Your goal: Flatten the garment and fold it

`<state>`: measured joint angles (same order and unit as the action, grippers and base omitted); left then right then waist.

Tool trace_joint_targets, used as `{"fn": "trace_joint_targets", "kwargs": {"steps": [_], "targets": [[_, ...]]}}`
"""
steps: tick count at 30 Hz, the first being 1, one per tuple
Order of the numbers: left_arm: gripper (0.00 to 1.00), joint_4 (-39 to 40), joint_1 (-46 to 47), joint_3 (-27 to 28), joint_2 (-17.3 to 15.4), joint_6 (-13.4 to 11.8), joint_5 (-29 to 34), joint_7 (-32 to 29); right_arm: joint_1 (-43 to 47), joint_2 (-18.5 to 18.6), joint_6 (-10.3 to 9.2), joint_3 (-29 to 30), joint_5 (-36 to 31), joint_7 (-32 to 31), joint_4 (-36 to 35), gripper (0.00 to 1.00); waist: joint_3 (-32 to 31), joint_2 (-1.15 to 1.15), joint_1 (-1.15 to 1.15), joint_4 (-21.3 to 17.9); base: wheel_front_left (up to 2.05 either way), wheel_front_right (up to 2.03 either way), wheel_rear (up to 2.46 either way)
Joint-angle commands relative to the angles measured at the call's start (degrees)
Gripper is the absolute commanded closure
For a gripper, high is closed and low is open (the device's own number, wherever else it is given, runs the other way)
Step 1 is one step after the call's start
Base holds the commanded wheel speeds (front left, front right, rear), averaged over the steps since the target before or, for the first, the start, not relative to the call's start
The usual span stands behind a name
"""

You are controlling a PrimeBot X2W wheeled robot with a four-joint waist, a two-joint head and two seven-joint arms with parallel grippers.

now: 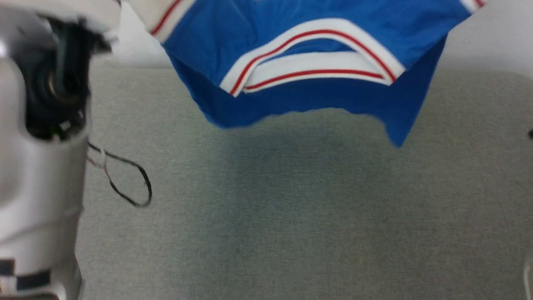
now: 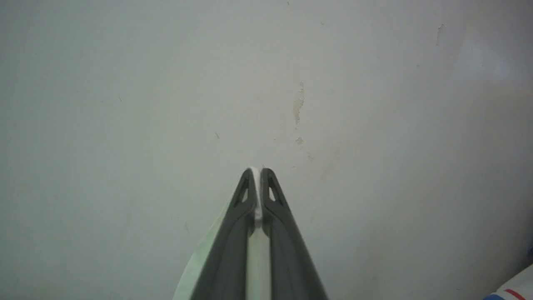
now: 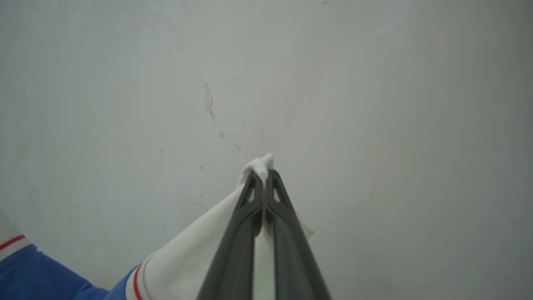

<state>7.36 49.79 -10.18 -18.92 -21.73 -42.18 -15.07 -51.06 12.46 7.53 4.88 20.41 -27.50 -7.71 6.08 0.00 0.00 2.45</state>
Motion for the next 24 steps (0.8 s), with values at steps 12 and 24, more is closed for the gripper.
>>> {"fn": "trace_joint_targets", "kwargs": {"steps": [12,24], "targets": [[1.0,-16.69,21.19,-3.85,-3.08,-4.61,7.34,-6.19,-22.11,-3.78,-0.04,-4.85,-6.57,0.1,23.15,1.0,7.35,0.0,0.0,-6.63,0.0,0.0,0.0],[1.0,-23.95,38.56,-2.01,-0.02,-3.62,11.2,8.55,-38.94,-4.99,-0.04,-3.93,-15.48,9.1,37.85,1.0,20.66,0.0,0.0,-7.75,0.0,0.0,0.0]]}}
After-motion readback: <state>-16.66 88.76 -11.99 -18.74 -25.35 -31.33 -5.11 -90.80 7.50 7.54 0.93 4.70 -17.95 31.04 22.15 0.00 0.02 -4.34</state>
